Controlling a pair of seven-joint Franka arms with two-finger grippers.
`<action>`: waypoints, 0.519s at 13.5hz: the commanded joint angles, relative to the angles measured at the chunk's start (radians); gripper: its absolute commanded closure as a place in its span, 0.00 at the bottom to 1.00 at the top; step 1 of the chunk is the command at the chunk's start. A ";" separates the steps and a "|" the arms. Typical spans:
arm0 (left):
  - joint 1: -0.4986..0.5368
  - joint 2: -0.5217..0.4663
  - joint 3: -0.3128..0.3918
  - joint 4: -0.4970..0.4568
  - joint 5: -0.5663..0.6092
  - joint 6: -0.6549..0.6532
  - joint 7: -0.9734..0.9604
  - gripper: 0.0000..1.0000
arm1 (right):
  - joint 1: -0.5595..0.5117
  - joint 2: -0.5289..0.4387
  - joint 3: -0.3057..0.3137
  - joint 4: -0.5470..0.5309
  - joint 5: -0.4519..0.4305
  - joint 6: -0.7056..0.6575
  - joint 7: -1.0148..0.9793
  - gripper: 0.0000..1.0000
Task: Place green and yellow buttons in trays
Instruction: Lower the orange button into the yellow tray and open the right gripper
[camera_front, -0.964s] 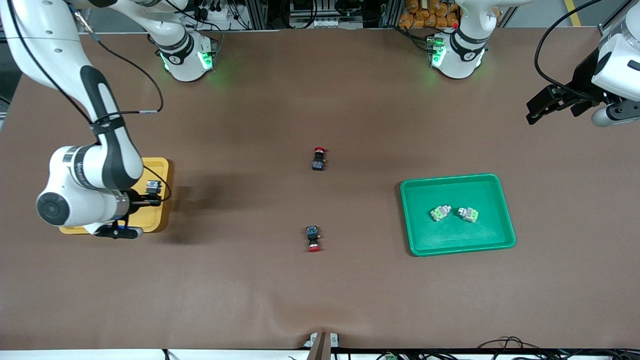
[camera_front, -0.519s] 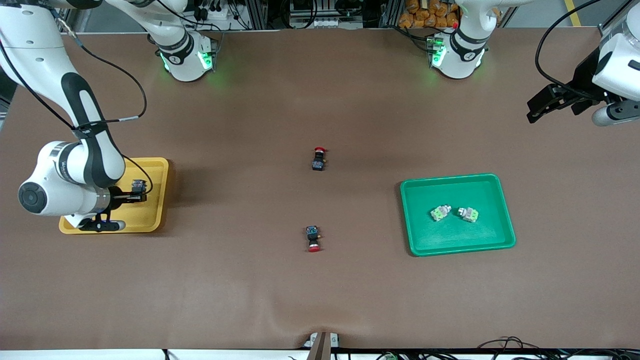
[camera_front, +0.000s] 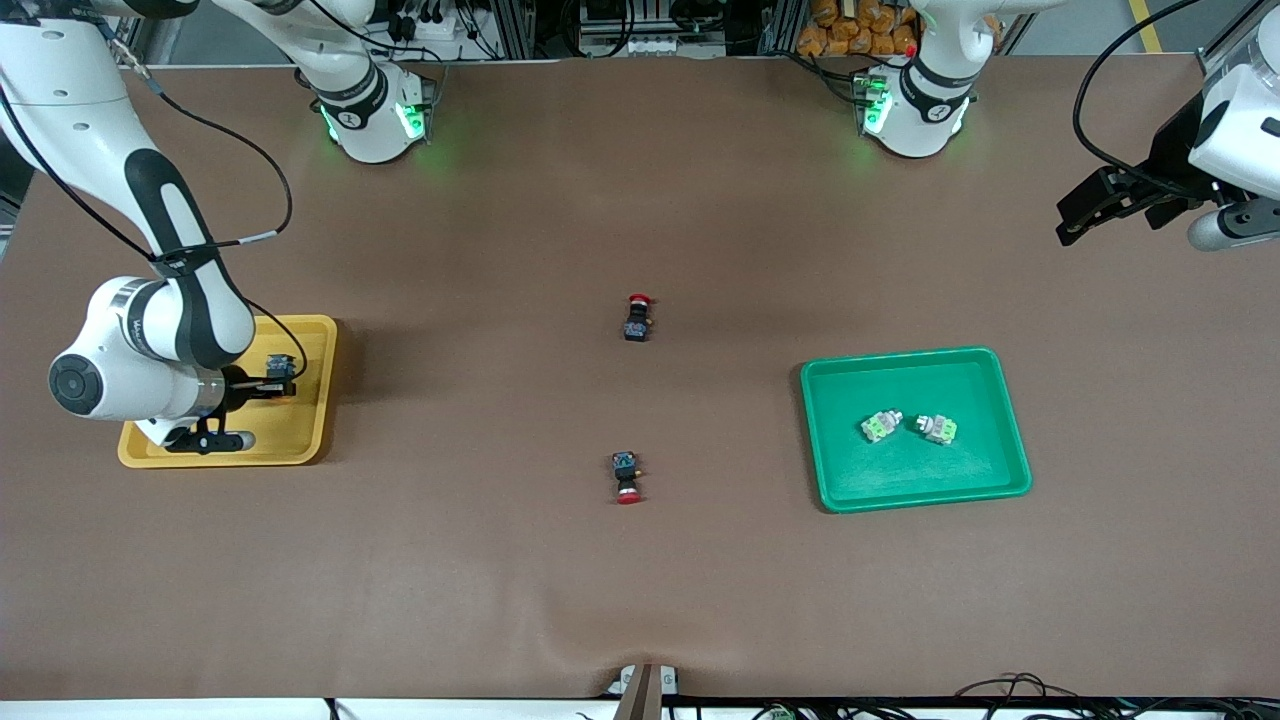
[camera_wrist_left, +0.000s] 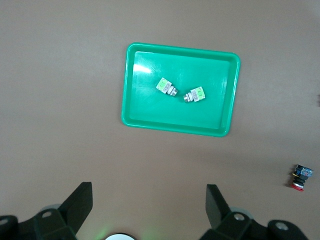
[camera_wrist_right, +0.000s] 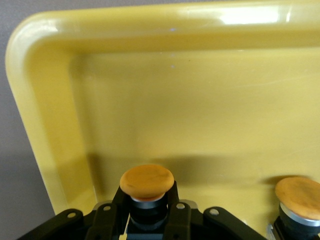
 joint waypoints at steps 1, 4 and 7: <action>0.006 -0.017 0.002 0.003 -0.003 -0.018 0.016 0.00 | -0.026 -0.008 0.018 -0.025 0.004 0.020 -0.019 1.00; 0.006 -0.017 0.002 0.003 -0.003 -0.018 0.016 0.00 | -0.026 -0.004 0.018 -0.022 0.004 0.020 -0.019 0.78; 0.006 -0.017 0.002 0.003 -0.003 -0.018 0.016 0.00 | -0.026 0.002 0.020 -0.014 0.005 0.021 -0.018 0.38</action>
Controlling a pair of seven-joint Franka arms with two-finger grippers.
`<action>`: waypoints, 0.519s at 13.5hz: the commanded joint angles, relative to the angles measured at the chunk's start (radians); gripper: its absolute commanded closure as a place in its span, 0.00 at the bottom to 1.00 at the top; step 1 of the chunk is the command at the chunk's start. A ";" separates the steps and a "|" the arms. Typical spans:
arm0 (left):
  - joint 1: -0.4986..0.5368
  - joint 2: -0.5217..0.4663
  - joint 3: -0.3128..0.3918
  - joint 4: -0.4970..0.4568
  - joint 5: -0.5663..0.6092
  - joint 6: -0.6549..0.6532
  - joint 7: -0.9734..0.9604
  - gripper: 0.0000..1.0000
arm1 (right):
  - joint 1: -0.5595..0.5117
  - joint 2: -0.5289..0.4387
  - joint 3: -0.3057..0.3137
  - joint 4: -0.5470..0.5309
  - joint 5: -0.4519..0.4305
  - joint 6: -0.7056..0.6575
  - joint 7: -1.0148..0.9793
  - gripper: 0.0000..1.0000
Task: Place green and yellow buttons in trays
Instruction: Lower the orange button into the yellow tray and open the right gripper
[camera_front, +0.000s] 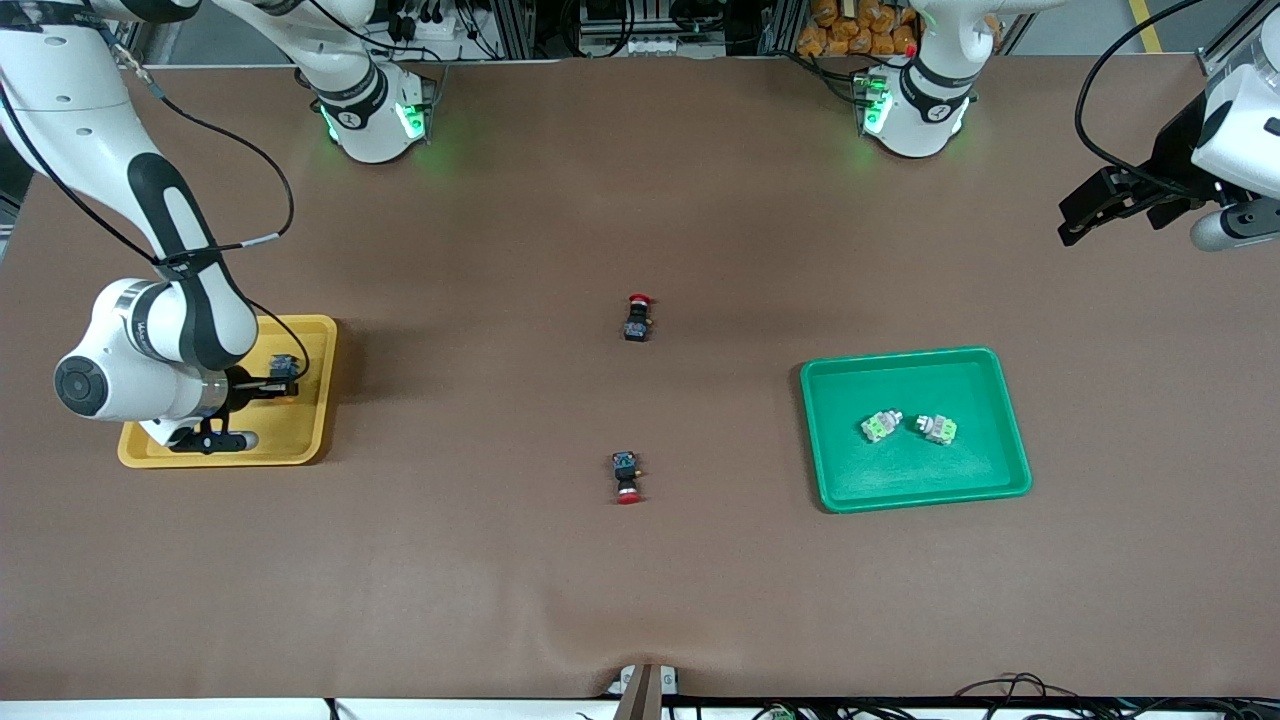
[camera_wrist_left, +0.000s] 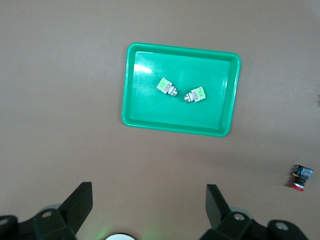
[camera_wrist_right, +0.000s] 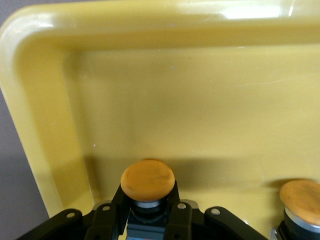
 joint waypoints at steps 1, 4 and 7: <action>0.006 -0.015 0.000 0.006 -0.003 -0.017 0.014 0.00 | -0.025 -0.007 0.020 -0.005 0.005 0.011 -0.016 0.23; 0.006 -0.015 0.000 0.009 -0.003 -0.017 0.014 0.00 | -0.013 -0.013 0.026 0.042 0.007 -0.033 -0.011 0.00; 0.006 -0.015 0.000 0.009 -0.003 -0.017 0.014 0.00 | -0.008 -0.020 0.067 0.209 0.034 -0.223 -0.011 0.00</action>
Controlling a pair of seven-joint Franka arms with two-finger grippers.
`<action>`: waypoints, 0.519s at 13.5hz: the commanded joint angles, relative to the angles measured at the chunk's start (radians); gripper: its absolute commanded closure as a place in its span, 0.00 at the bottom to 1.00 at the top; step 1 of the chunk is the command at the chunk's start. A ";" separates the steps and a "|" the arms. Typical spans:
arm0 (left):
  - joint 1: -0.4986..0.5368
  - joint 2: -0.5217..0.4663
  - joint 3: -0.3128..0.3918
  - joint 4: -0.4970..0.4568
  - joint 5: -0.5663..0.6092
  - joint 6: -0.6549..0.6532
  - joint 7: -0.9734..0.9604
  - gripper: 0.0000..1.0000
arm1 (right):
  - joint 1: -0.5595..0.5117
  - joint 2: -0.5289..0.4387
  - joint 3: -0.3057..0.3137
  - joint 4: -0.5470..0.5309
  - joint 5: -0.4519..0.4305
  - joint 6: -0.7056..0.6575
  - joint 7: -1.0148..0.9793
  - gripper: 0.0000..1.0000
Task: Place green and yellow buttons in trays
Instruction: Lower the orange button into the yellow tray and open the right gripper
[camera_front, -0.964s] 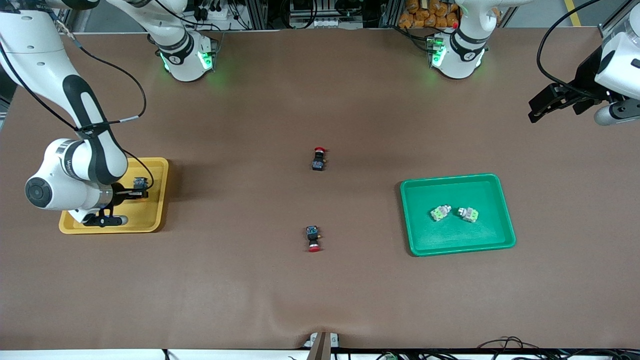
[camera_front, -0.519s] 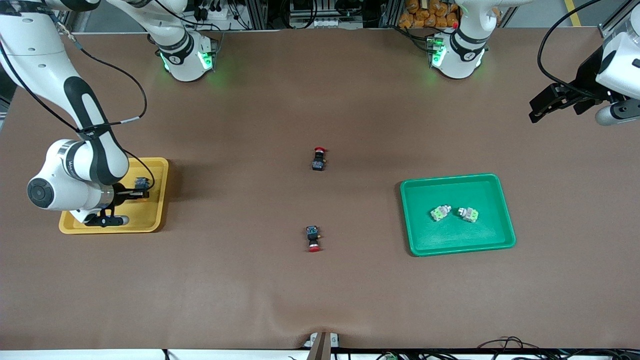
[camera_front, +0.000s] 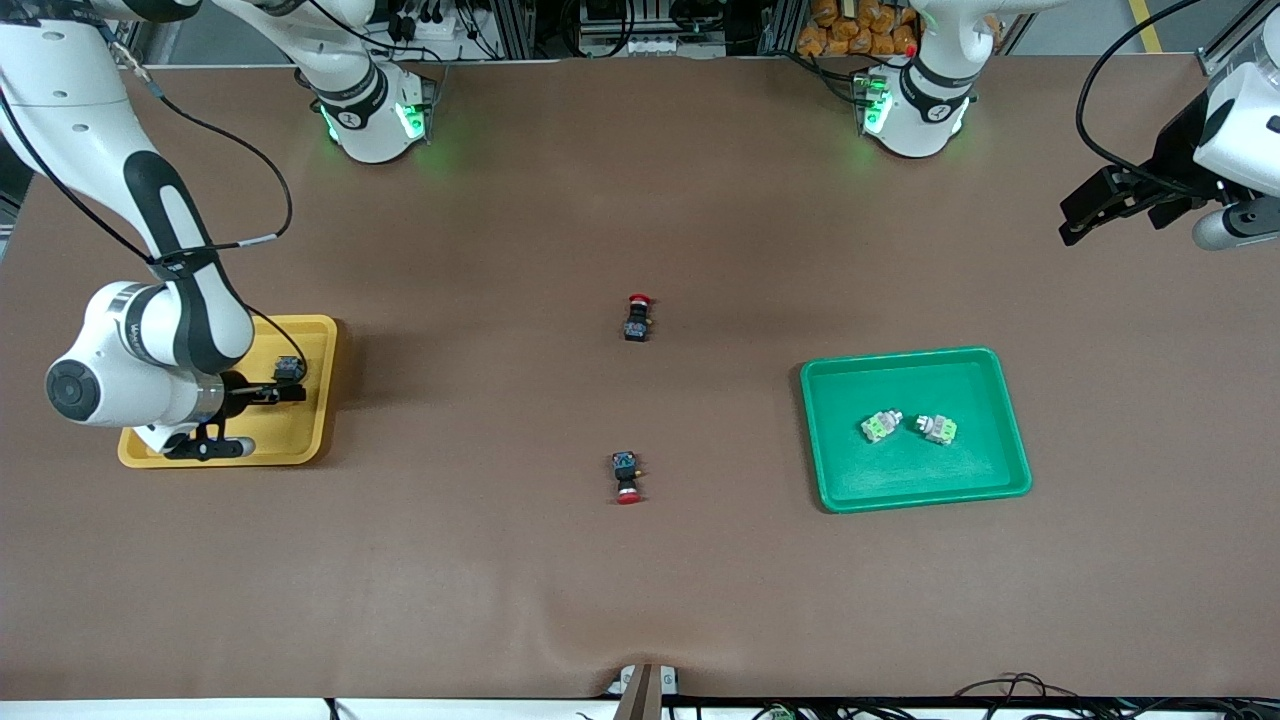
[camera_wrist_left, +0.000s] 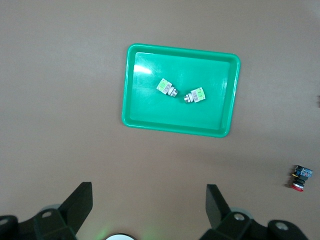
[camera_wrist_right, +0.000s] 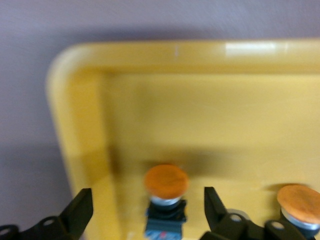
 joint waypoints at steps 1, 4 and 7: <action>0.006 -0.015 -0.001 0.005 -0.003 -0.017 0.014 0.00 | 0.000 -0.014 0.042 0.193 0.042 -0.204 -0.006 0.00; 0.006 -0.015 -0.001 0.005 -0.003 -0.017 0.014 0.00 | 0.049 -0.006 0.046 0.399 0.032 -0.346 -0.004 0.00; 0.006 -0.015 -0.001 0.005 -0.003 -0.017 0.014 0.00 | 0.043 -0.014 0.046 0.496 0.032 -0.372 -0.010 0.00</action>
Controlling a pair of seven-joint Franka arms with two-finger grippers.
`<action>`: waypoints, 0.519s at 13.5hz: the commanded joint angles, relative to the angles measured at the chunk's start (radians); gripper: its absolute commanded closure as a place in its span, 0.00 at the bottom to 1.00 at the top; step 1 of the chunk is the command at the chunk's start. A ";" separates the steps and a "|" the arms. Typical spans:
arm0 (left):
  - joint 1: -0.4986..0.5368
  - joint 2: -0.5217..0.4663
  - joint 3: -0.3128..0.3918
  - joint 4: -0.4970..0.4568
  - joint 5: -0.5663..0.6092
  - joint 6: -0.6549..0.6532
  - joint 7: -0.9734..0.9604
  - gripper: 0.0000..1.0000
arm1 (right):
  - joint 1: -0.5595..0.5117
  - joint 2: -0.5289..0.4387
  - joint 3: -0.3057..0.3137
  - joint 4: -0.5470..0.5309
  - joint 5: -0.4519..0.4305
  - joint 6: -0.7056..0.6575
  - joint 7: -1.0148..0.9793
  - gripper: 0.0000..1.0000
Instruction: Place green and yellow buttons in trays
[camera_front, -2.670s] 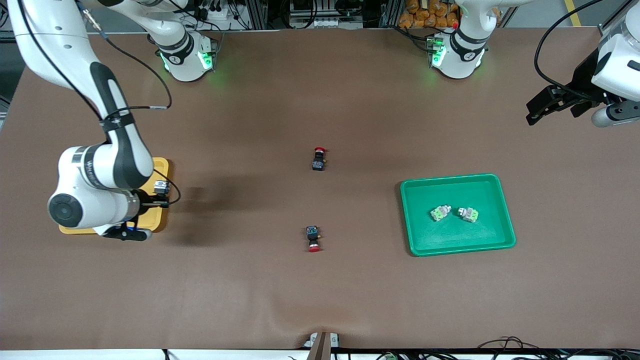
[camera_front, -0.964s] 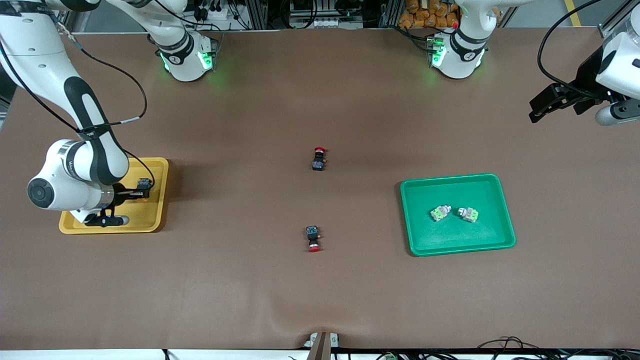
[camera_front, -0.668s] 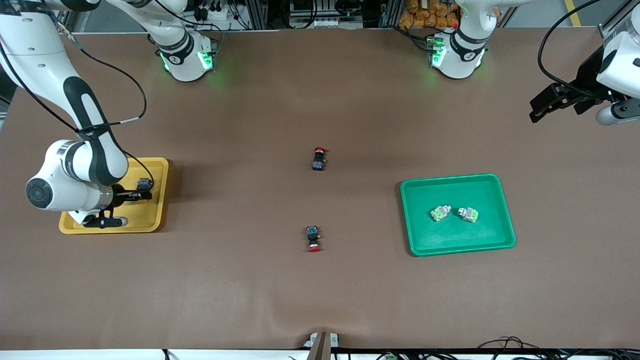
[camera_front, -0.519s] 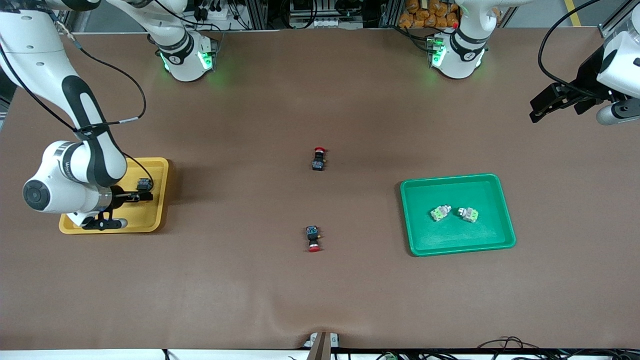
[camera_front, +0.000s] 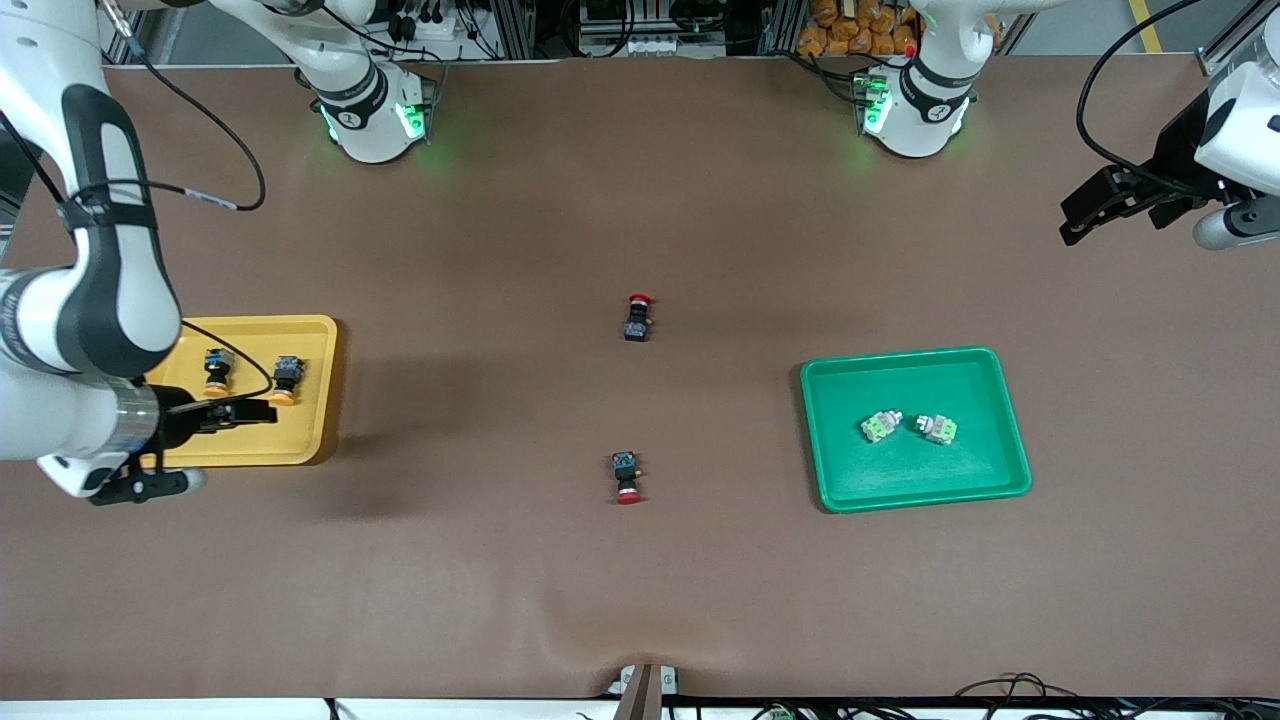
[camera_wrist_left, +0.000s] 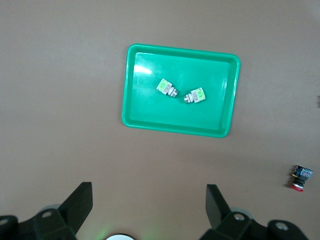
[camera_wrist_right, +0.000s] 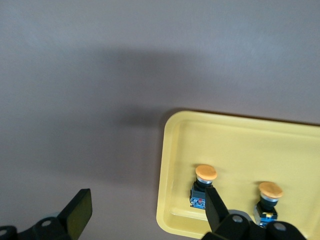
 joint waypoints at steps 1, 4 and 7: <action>0.007 -0.015 -0.001 0.005 -0.003 -0.017 0.014 0.00 | -0.003 0.011 -0.001 0.125 -0.004 -0.069 -0.009 0.00; 0.006 -0.015 -0.001 0.005 -0.003 -0.017 0.014 0.00 | 0.038 0.012 -0.004 0.278 -0.022 -0.137 -0.011 0.00; 0.006 -0.015 -0.001 0.005 -0.003 -0.017 0.013 0.00 | 0.102 -0.021 -0.010 0.350 -0.050 -0.212 0.001 0.00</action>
